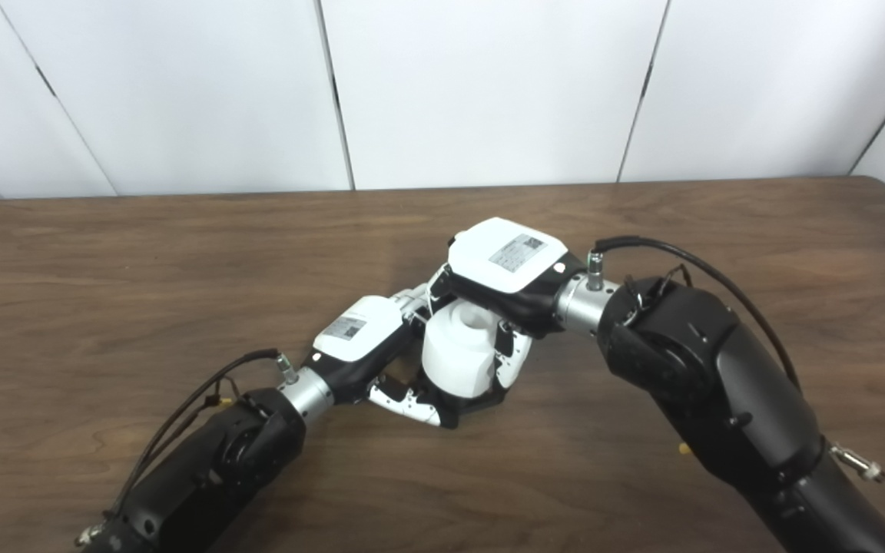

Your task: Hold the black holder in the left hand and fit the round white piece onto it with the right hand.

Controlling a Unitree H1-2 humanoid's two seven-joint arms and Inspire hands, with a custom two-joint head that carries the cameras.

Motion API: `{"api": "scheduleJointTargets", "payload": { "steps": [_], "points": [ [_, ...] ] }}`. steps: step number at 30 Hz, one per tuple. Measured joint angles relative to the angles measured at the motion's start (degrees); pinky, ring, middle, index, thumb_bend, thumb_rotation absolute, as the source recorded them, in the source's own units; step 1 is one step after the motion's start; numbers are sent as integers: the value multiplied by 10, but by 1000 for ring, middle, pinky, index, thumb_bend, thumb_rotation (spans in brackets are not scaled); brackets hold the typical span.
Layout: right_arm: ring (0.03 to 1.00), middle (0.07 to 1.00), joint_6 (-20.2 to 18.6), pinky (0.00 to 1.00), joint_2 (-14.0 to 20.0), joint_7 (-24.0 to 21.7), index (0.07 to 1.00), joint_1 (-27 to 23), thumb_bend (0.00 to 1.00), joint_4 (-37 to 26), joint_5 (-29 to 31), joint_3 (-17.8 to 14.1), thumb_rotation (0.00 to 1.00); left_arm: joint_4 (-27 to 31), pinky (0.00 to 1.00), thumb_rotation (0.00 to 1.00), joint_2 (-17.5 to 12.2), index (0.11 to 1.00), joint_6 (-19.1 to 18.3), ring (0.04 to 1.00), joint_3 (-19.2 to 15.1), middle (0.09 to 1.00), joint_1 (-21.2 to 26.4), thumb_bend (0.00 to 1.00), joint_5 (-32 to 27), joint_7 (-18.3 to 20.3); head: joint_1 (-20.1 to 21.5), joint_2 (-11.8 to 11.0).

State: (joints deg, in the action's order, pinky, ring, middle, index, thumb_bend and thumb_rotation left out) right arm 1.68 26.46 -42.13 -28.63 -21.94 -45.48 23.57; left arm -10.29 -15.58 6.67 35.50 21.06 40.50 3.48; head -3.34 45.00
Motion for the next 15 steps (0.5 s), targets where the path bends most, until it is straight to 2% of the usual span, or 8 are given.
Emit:
{"api": "scheduleJointTargets", "payload": {
  "steps": [4, 9, 15],
  "points": [
    [508, 440, 7, 905, 0, 1, 498, 0, 516, -2, 0, 4, 0, 1, 955, 70, 0, 488, 0, 1000, 1, 989, 0, 523, 1, 1, -1, 2],
    [500, 437, 11, 868, -2, 0, 507, 4, 516, -3, -3, 16, 0, 6, 959, 69, 1, 488, -2, 1000, 2, 990, 0, 523, 1, 9, -4, 4],
    [470, 426, 20, 854, 0, 3, 523, 9, 517, -3, -4, 17, 0, 7, 970, 69, 2, 488, -3, 1000, 2, 988, -1, 523, 1, 12, -5, 7]
  ]
}}
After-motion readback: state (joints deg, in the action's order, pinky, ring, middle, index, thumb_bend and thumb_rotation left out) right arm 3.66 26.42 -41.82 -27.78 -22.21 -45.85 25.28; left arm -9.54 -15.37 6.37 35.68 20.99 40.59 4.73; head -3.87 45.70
